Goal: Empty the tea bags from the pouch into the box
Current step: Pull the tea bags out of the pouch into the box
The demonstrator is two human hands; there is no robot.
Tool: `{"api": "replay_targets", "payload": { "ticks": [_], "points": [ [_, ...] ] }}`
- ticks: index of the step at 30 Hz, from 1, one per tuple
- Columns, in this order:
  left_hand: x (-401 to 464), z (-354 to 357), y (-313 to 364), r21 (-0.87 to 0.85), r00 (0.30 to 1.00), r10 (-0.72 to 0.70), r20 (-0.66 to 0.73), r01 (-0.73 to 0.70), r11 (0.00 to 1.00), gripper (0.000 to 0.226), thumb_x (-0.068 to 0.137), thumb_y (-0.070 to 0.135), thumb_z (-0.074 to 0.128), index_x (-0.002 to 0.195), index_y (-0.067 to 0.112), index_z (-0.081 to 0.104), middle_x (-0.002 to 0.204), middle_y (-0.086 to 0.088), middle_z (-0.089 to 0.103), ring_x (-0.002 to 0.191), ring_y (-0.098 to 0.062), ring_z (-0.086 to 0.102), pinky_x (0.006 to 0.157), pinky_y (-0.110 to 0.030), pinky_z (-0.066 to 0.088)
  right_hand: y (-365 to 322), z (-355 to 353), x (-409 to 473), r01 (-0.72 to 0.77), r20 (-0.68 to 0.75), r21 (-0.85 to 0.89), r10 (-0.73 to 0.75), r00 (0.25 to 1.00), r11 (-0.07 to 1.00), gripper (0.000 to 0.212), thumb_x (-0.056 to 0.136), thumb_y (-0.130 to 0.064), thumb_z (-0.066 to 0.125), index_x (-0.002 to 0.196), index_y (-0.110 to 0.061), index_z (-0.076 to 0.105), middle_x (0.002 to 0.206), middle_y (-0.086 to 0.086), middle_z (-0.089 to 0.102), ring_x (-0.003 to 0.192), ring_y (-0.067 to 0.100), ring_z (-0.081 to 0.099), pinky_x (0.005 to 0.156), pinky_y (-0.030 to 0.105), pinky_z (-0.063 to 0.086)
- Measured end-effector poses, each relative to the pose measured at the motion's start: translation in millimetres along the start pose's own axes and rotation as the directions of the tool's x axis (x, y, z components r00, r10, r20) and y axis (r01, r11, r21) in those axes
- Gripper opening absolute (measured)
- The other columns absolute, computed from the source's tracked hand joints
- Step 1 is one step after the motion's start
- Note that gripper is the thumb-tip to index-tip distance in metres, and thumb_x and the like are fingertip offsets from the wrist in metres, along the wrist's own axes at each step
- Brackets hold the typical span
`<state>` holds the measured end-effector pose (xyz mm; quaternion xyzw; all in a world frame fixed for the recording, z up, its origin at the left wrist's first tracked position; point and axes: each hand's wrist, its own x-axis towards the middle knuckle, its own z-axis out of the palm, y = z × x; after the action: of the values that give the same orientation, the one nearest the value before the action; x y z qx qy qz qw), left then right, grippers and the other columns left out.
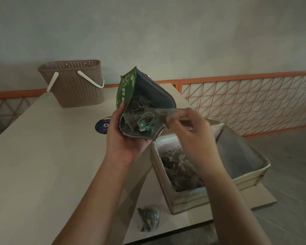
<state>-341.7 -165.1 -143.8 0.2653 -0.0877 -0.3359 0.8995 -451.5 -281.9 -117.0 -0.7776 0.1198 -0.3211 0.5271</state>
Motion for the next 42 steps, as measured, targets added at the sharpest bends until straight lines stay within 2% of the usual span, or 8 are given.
{"api": "replay_targets", "payload": {
  "ticks": [6, 9, 20, 26, 29, 32, 37, 42],
  "points": [
    [0.8, -0.5, -1.7, -0.063, 1.000, -0.024, 0.013, 0.024, 0.998, 0.056, 0.094, 0.049, 0.053, 0.142, 0.022, 0.059, 0.145, -0.012, 0.058, 0.135, -0.034, 0.053, 0.090, -0.043, 0.056, 8.4, -39.2, -14.7, -0.034, -0.037, 0.123, 0.039, 0.999, 0.992, 0.011, 0.088, -0.015, 0.068, 0.092, -0.007, 0.060, 0.089, 0.009, 0.071, 0.084, 0.027, 0.070, 0.081, 0.051, 0.057],
    [1.0, -1.8, -2.7, -0.101, 0.999, -0.034, 0.022, 0.036, 0.994, 0.055, 0.096, 0.049, 0.054, 0.144, 0.022, 0.057, 0.147, -0.012, 0.056, 0.137, -0.034, 0.051, 0.092, -0.044, 0.055, 16.0, -42.3, -21.3, -0.075, -0.044, 0.076, 0.078, 0.996, 0.994, 0.012, 0.087, -0.017, 0.069, 0.090, -0.013, 0.058, 0.090, 0.007, 0.071, 0.081, 0.028, 0.071, 0.076, 0.057, 0.056],
    [1.2, -10.2, -1.4, -0.099, 0.996, -0.070, 0.062, 0.076, 0.992, 0.060, 0.096, 0.050, 0.054, 0.149, 0.021, 0.050, 0.156, -0.011, 0.046, 0.144, -0.032, 0.042, 0.111, -0.046, 0.044, 21.3, -40.7, -35.3, -0.035, -0.328, 0.027, 0.042, 0.944, 0.999, 0.015, 0.086, -0.007, 0.061, 0.096, -0.017, 0.057, 0.074, -0.006, 0.057, 0.058, 0.001, 0.050, 0.051, 0.014, 0.043],
    [2.3, -12.8, -0.2, -0.084, 0.994, -0.090, 0.070, 0.095, 0.992, 0.061, 0.095, 0.050, 0.057, 0.148, 0.020, 0.051, 0.156, -0.014, 0.045, 0.143, -0.035, 0.042, 0.109, -0.047, 0.045, 36.5, -40.4, -37.2, -0.045, 0.134, -0.515, 0.133, 0.982, 0.856, 0.023, 0.090, -0.037, 0.064, 0.110, -0.028, 0.066, 0.106, -0.009, 0.063, 0.087, 0.002, 0.060, 0.068, 0.013, 0.046],
    [-0.9, -9.0, 0.9, -0.110, 0.992, -0.102, 0.079, 0.110, 0.988, 0.060, 0.096, 0.050, 0.054, 0.148, 0.020, 0.051, 0.155, -0.013, 0.046, 0.144, -0.033, 0.041, 0.112, -0.045, 0.043, 27.5, -31.4, -47.6, 0.090, 0.137, -0.469, -0.029, 0.990, 0.879, 0.019, 0.087, -0.036, 0.067, 0.104, -0.028, 0.070, 0.109, -0.010, 0.059, 0.100, 0.011, 0.056, 0.082, 0.025, 0.047],
    [-2.3, -7.8, 0.5, -0.090, 0.996, -0.079, 0.053, 0.083, 0.992, 0.057, 0.097, 0.049, 0.052, 0.145, 0.019, 0.055, 0.150, -0.013, 0.053, 0.139, -0.033, 0.048, 0.109, -0.045, 0.046, 15.5, -22.9, -61.4, 0.341, 0.315, -0.500, -0.200, 0.928, 0.796, 0.018, 0.079, -0.051, 0.064, 0.092, -0.040, 0.070, 0.108, -0.017, 0.049, 0.107, 0.007, 0.041, 0.089, 0.026, 0.028],
    [-5.8, -5.7, 0.2, -0.075, 0.998, -0.064, 0.013, 0.065, 0.995, 0.056, 0.095, 0.048, 0.056, 0.140, 0.017, 0.060, 0.143, -0.015, 0.059, 0.128, -0.037, 0.056, 0.106, -0.048, 0.048, 9.4, -8.4, -86.2, 0.532, 0.635, -0.610, -0.039, 0.772, 0.587, 0.035, 0.074, -0.067, 0.056, 0.100, -0.047, 0.069, 0.130, -0.019, 0.045, 0.133, 0.014, 0.029, 0.111, 0.050, 0.005],
    [-10.0, -6.3, -1.6, -0.057, 0.998, -0.064, 0.017, 0.065, 0.996, 0.056, 0.096, 0.049, 0.055, 0.141, 0.016, 0.058, 0.148, -0.018, 0.054, 0.137, -0.038, 0.050, 0.109, -0.048, 0.046, 4.6, -4.4, -100.6, 0.630, 0.719, -0.647, 0.069, 0.691, 0.429, 0.031, 0.072, -0.064, 0.063, 0.099, -0.050, 0.069, 0.140, -0.013, 0.046, 0.145, 0.026, 0.021, 0.107, 0.071, -0.009]
  ]
}}
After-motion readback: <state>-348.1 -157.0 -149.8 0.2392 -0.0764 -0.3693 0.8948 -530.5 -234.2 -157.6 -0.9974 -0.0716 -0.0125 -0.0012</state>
